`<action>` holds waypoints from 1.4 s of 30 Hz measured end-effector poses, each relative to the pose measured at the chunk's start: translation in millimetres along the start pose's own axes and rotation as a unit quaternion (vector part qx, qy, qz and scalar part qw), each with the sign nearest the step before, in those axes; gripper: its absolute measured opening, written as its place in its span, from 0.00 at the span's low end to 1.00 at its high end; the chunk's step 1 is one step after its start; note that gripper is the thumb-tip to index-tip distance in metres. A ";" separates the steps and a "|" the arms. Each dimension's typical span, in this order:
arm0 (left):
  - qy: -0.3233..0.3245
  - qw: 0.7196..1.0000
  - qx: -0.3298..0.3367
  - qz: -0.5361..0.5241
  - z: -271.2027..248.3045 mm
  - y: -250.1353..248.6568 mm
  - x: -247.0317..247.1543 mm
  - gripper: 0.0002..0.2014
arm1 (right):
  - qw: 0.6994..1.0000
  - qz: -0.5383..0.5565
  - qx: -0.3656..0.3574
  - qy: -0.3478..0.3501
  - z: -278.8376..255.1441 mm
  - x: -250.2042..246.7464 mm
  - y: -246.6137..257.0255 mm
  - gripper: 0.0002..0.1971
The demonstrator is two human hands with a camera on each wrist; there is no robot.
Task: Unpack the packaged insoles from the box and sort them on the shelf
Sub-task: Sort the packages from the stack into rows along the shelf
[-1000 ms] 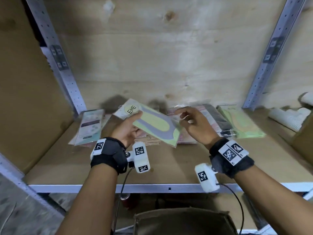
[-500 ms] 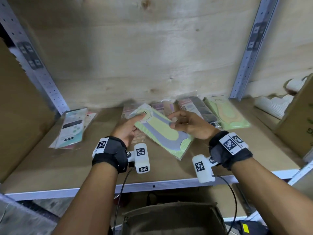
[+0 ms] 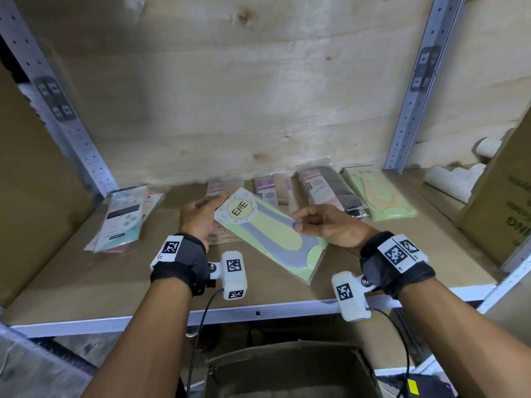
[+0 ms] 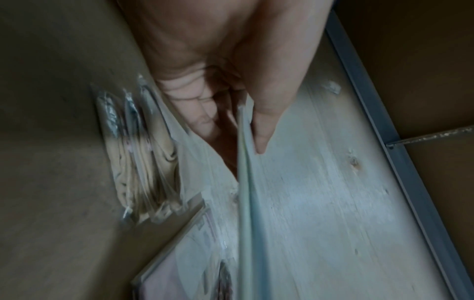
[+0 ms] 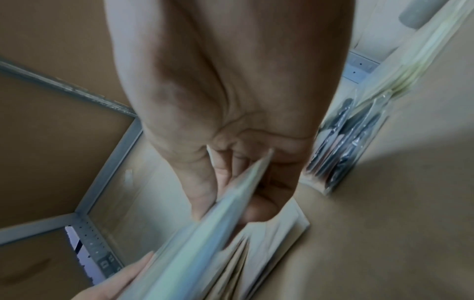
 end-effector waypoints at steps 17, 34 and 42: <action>0.323 0.930 -0.128 0.118 -34.2 8.0 -2.0 0.20 | 0.971 0.194 0.033 -0.135 25.7 34.6 23.7 0.13; 0.182 0.963 0.018 0.198 -14.3 -7.2 13.3 0.15 | 0.967 0.165 0.002 -0.196 27.6 18.0 27.3 0.16; 0.183 0.958 0.051 0.217 -12.4 8.2 147.1 0.13 | 0.926 0.090 0.054 -0.363 -1.1 -80.3 -29.5 0.08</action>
Point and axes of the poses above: each hand's wrist, its own z-axis towards the middle knuckle, its own x-axis out of the palm, y = z × x, the point moved 2 cm from there along z, towards the middle knuckle, and after that the axes turned 8 degrees about -z, right-handed, at the moved point
